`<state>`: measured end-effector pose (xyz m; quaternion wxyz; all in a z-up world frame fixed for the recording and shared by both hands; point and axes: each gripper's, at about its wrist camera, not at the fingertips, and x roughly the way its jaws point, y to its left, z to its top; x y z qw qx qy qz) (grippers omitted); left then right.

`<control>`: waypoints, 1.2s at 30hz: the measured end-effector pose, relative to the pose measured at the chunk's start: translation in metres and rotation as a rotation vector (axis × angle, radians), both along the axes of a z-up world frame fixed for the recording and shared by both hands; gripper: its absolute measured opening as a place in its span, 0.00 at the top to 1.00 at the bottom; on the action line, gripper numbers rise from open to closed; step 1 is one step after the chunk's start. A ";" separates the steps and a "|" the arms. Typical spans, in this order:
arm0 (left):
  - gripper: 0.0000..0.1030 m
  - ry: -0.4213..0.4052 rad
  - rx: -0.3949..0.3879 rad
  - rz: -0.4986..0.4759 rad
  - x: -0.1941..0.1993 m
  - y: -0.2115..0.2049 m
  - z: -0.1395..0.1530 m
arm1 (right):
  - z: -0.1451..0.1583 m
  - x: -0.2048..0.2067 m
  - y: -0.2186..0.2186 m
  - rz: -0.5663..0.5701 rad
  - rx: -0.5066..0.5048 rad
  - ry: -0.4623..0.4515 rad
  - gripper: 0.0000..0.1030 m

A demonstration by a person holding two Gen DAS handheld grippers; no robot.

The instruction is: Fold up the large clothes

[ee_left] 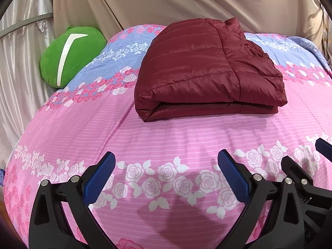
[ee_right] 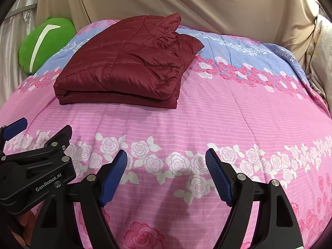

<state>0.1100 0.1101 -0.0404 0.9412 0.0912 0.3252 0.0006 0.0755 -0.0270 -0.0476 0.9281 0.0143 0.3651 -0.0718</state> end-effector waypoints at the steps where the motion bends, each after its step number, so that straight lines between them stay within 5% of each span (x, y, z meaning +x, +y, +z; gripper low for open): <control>1: 0.06 0.001 -0.001 0.000 0.000 0.000 0.000 | 0.000 0.000 0.000 0.000 0.000 0.000 0.27; 25: 0.07 -0.009 0.003 0.000 -0.001 0.000 0.003 | 0.004 -0.002 0.006 -0.027 -0.008 -0.011 0.27; 36: 0.18 -0.021 0.021 -0.004 -0.003 -0.006 0.005 | 0.006 -0.002 0.016 -0.041 -0.025 -0.014 0.27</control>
